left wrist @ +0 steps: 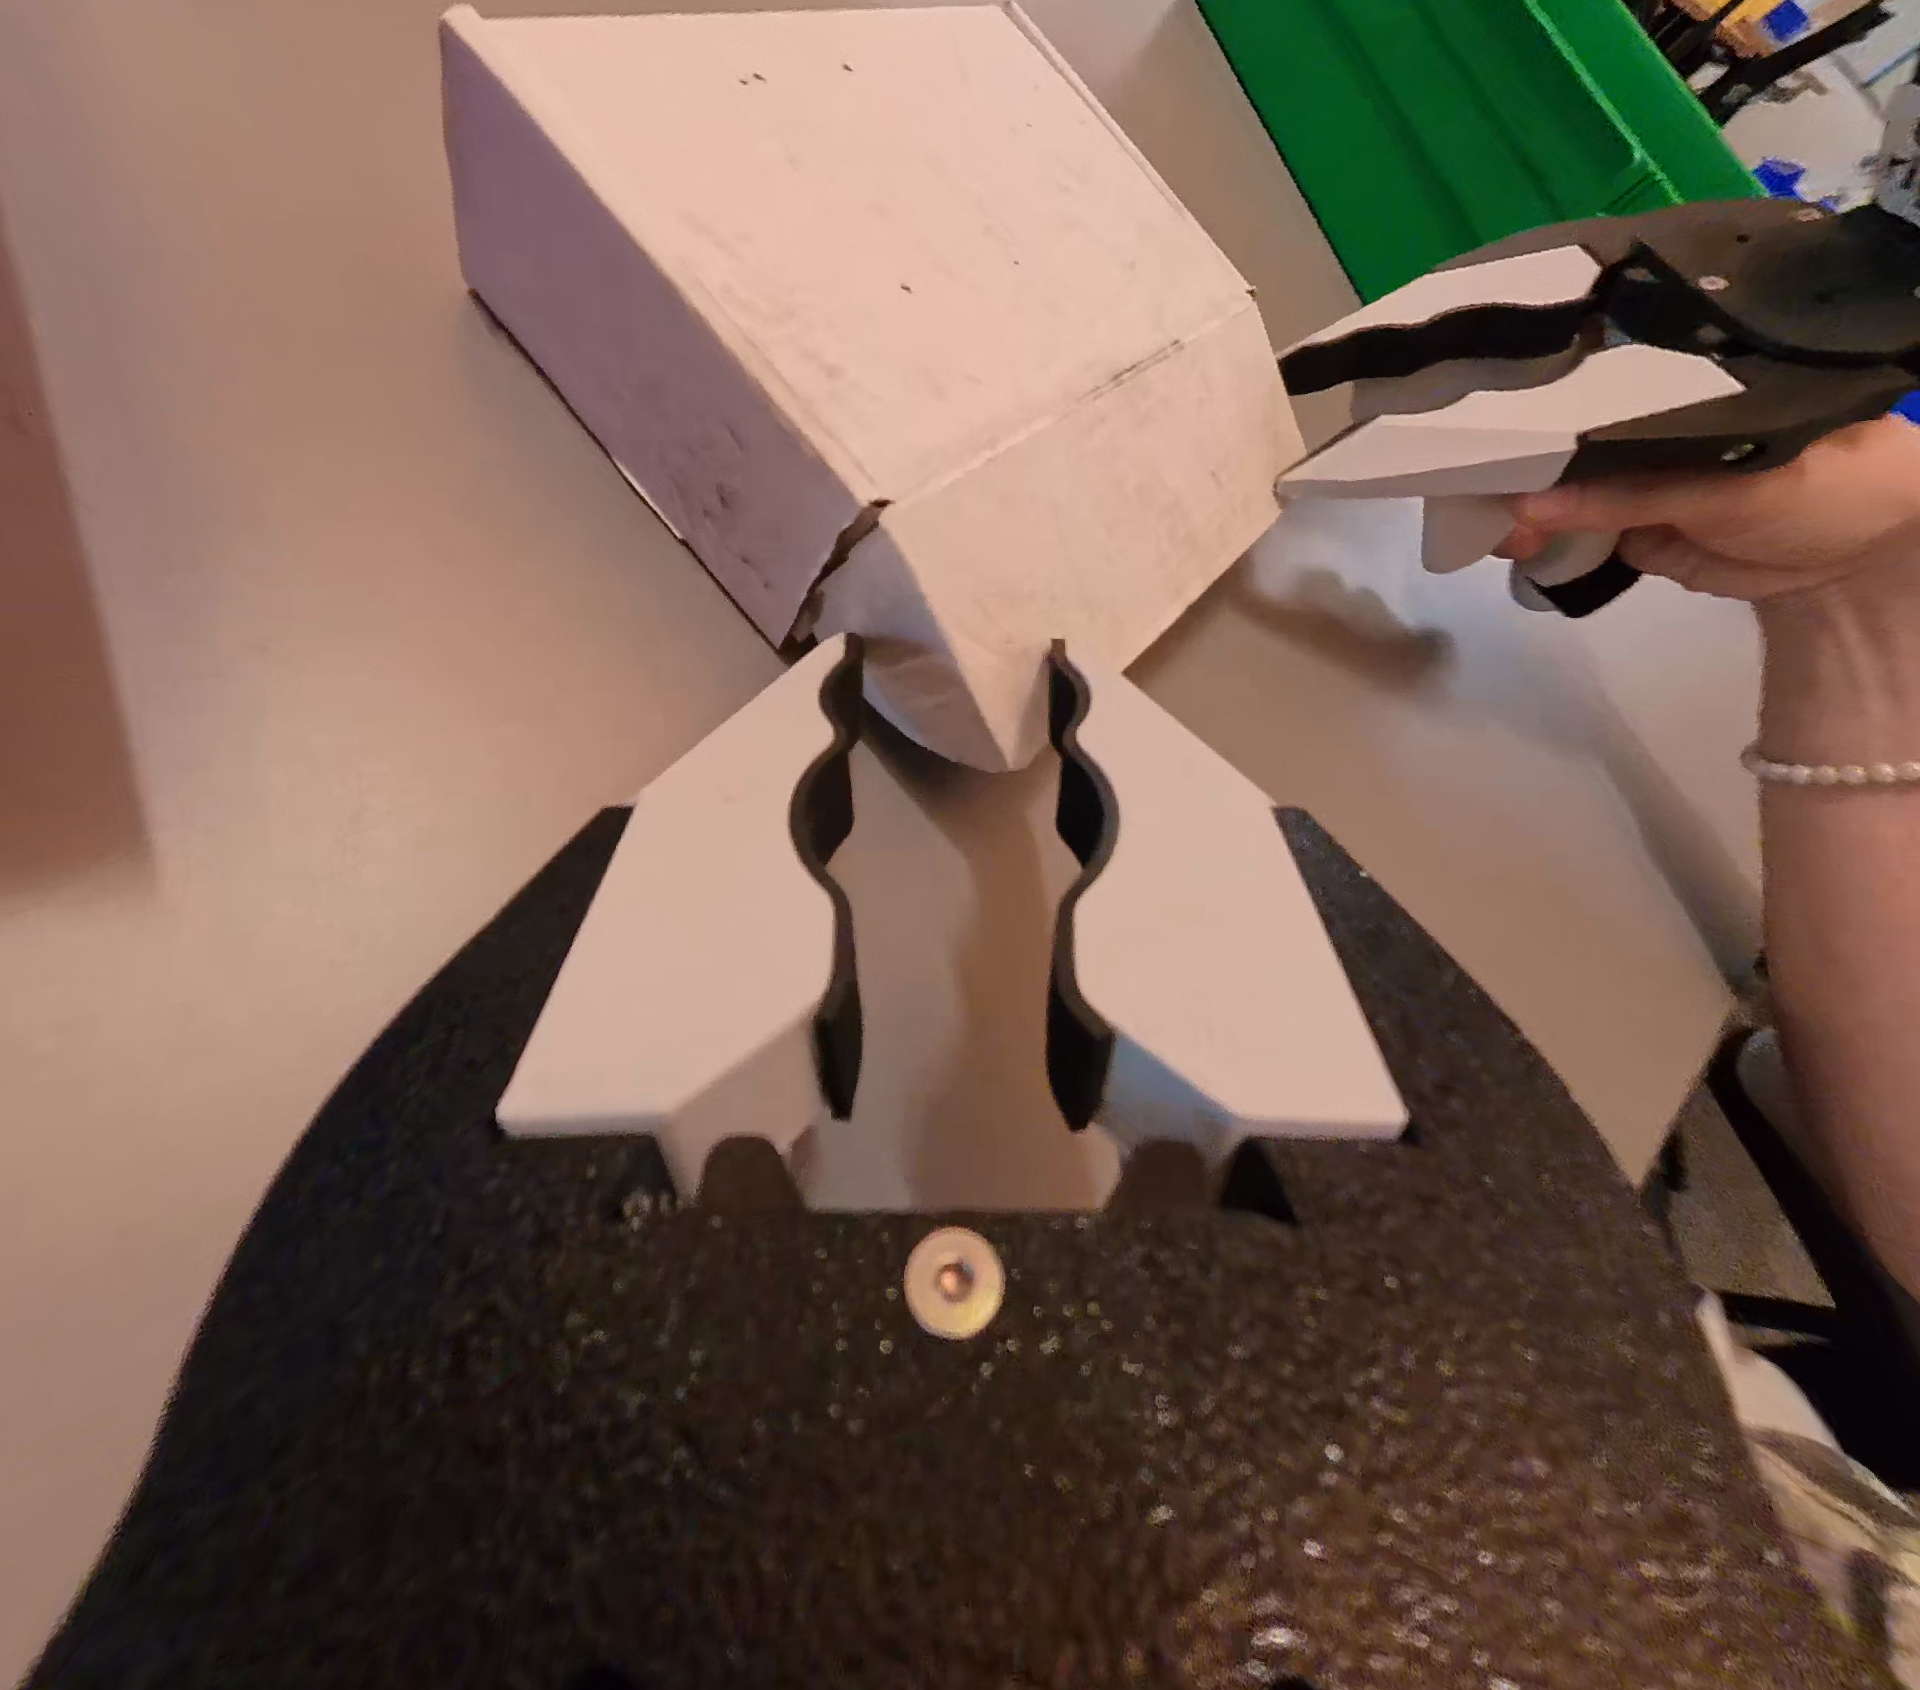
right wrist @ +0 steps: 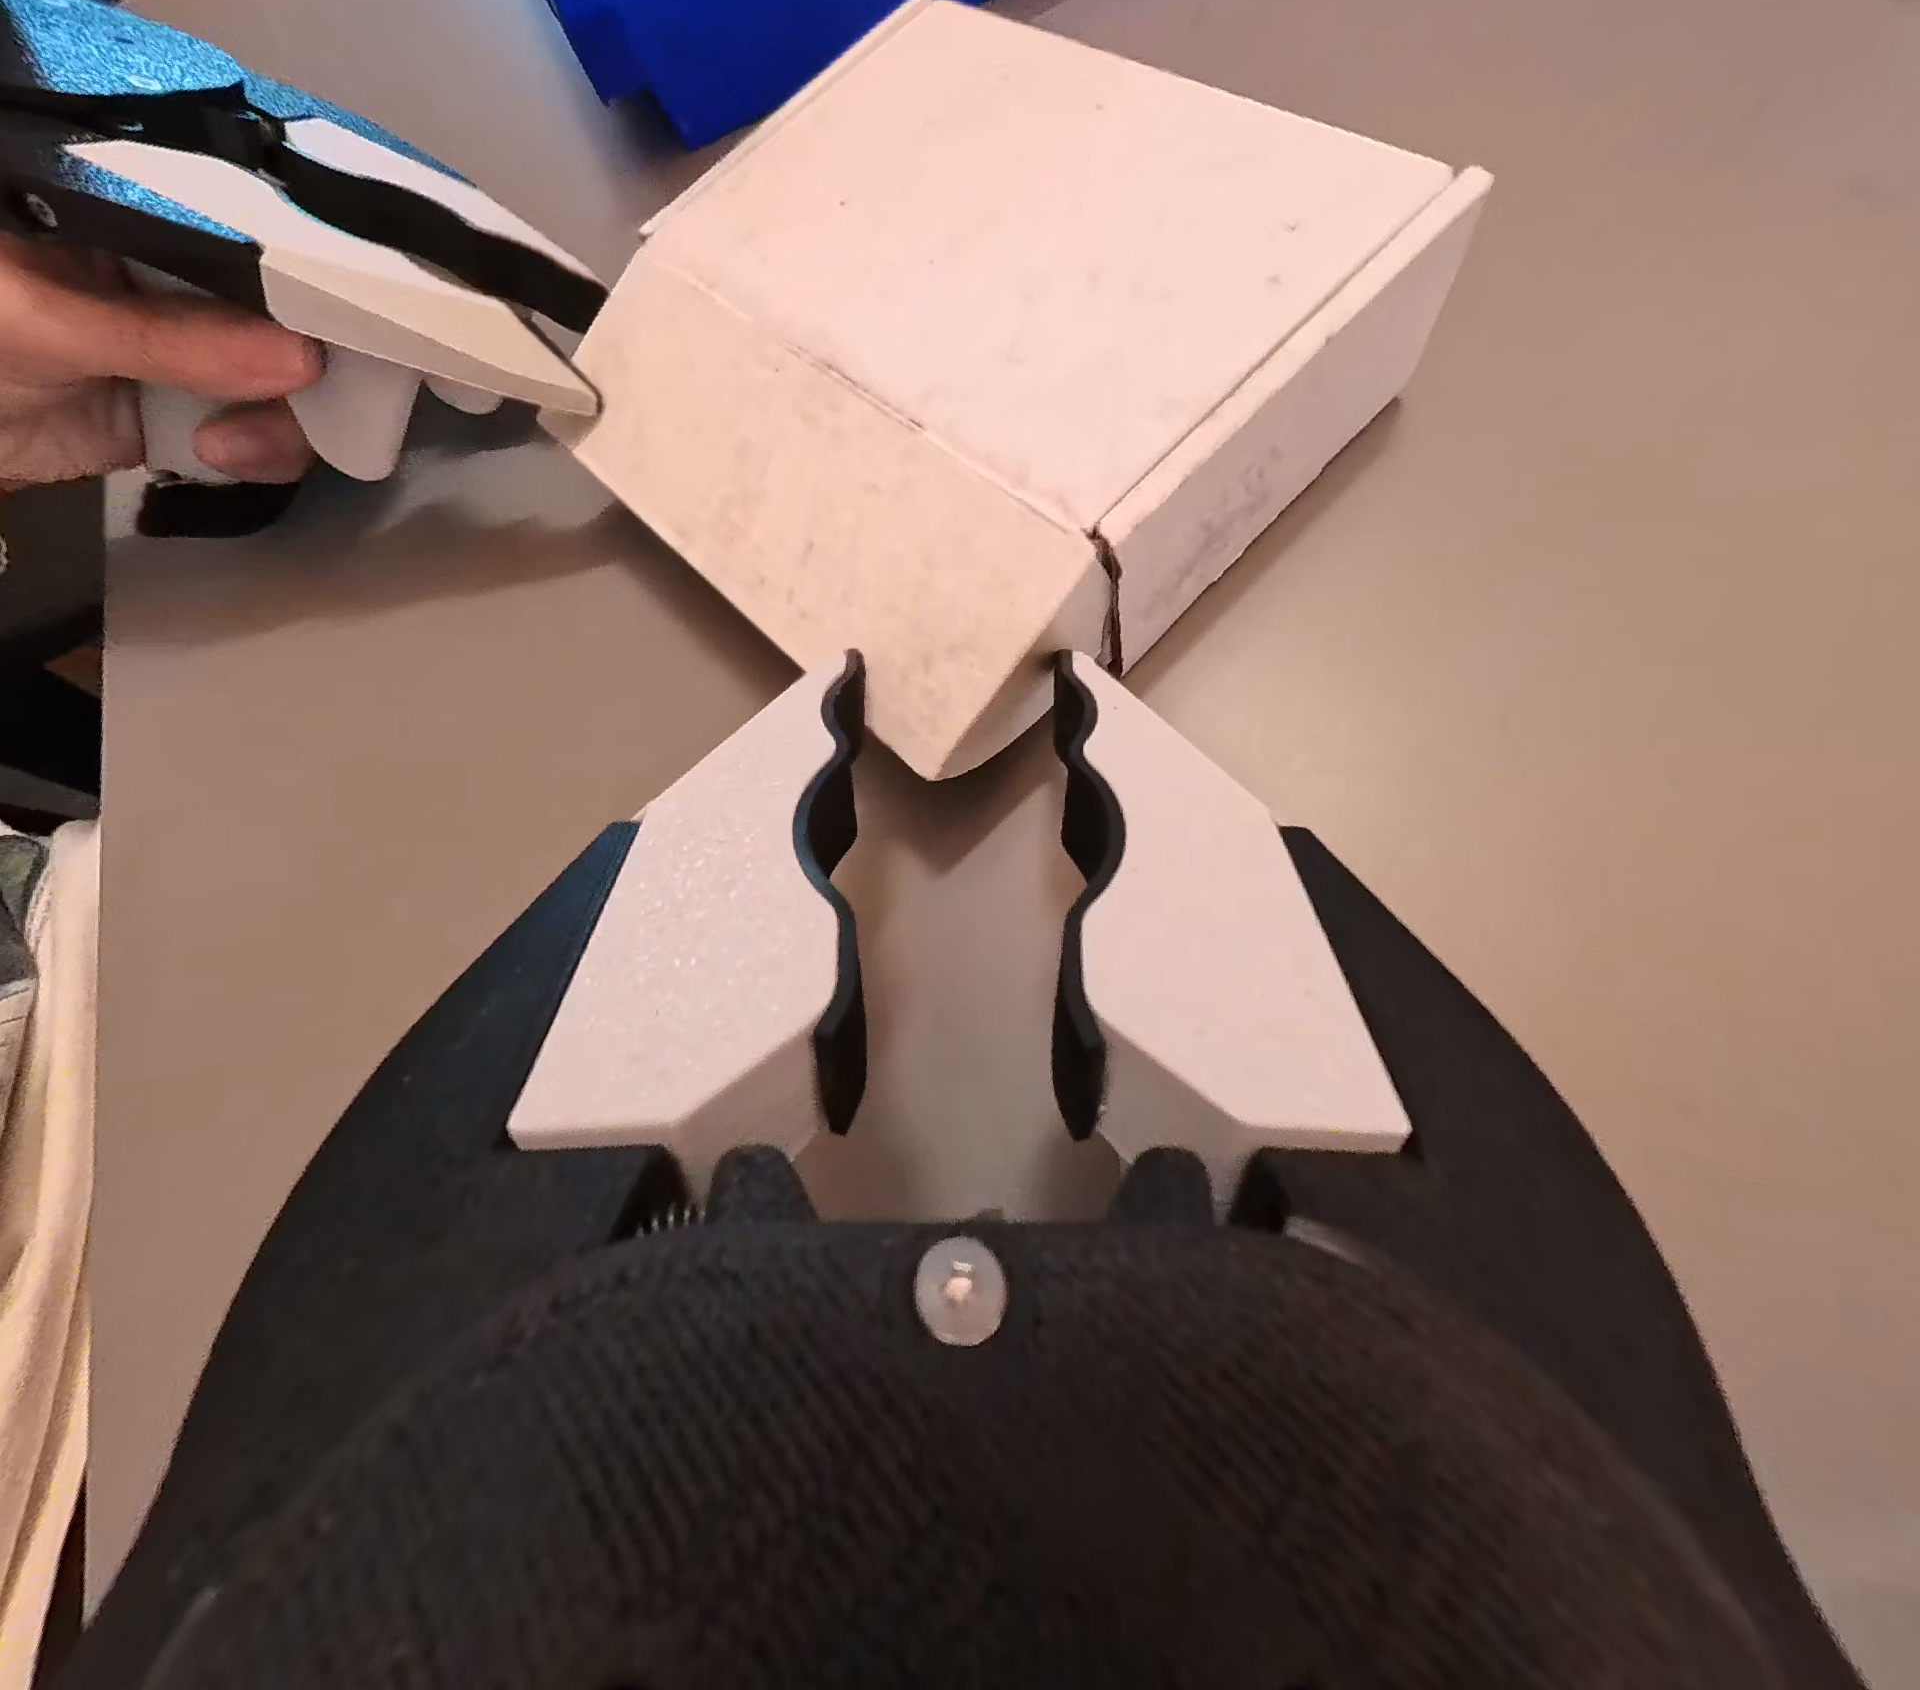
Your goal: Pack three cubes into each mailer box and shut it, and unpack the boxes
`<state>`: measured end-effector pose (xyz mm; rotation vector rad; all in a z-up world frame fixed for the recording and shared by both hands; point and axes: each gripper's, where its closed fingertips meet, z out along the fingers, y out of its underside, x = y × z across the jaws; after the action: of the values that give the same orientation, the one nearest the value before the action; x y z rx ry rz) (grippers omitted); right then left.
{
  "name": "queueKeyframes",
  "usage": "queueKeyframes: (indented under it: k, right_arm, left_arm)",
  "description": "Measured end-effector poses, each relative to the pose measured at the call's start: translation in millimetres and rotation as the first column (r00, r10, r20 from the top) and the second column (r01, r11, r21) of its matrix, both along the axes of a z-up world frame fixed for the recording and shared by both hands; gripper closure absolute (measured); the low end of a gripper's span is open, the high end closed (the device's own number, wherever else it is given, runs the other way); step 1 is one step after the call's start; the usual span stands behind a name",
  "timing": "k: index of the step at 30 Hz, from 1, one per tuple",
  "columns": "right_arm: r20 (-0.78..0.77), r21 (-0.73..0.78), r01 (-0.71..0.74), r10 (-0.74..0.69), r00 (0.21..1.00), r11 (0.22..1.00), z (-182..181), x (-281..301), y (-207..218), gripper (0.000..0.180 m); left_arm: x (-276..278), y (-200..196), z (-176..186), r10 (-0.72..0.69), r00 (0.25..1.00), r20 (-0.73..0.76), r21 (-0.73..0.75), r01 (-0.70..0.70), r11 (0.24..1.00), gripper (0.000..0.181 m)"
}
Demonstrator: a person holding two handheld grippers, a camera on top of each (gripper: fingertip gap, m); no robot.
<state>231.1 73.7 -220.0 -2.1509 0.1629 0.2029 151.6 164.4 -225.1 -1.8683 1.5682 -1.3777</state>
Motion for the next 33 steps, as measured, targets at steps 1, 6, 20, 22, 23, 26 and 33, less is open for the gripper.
queueKeyframes:
  k: [1,6,20,22,23,26,33]
  right_arm:
    - [0.005,-0.001,-0.005,0.005,1.0,1.0,0,-1,1,0.145]
    - [0.06,0.023,0.012,-0.014,0.998,1.0,3,7,2,0.135]
    - [0.076,0.061,-0.223,0.218,0.973,0.973,0,16,18,0.114]
    - [0.083,0.069,-0.216,0.21,0.974,0.974,0,20,21,0.116]
    - [0.097,0.072,-0.219,0.211,0.973,0.973,-1,20,21,0.116]
    - [0.144,0.07,-0.22,0.209,0.967,0.973,-3,22,23,0.119]
    - [0.207,0.051,-0.187,0.173,0.963,0.981,-6,29,25,0.127]
  left_arm:
    - [1,2,0,0.01,1.0,0.011,0.034,-0.01,0.999,0.147]
    - [0,2,-2,-0.022,1.0,0.018,0.16,0.019,0.987,0.13]
    - [19,14,0,-0.199,0.979,0.039,0.104,0.194,0.976,0.128]
    - [20,15,0,-0.202,0.979,0.036,0.125,0.196,0.973,0.129]
    - [20,14,-1,-0.207,0.978,0.034,0.137,0.2,0.97,0.129]
    - [21,16,-3,-0.2,0.98,0.023,0.189,0.192,0.963,0.134]
    - [26,20,-7,-0.165,0.986,0.011,0.298,0.154,0.942,0.139]
